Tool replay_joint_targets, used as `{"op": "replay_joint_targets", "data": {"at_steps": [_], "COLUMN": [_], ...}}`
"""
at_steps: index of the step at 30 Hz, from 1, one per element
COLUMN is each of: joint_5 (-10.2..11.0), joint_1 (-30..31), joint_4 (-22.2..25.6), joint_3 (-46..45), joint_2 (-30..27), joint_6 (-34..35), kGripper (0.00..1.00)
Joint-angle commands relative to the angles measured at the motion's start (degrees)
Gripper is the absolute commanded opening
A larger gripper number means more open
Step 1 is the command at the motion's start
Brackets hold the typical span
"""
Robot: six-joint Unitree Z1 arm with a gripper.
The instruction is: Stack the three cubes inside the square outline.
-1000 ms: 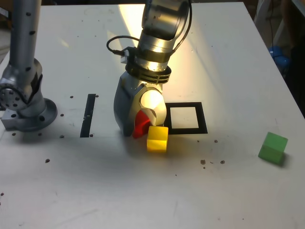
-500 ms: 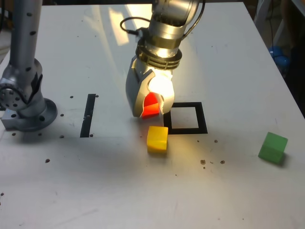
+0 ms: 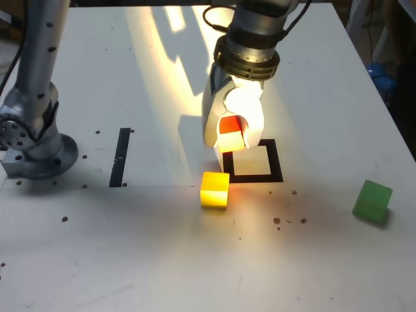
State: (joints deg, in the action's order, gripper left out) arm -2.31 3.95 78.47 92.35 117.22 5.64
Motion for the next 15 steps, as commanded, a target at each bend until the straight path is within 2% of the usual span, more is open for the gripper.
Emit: {"op": "replay_joint_targets", "data": {"at_steps": [1, 15], "joint_5": [0.03, 0.13], "joint_1": [0.15, 0.09], "joint_4": [0.59, 2.04], "joint_3": [1.34, 7.74], "joint_2": [1.56, 8.34], "joint_6": [-1.14, -5.85], "kGripper": [0.33, 0.33]}}
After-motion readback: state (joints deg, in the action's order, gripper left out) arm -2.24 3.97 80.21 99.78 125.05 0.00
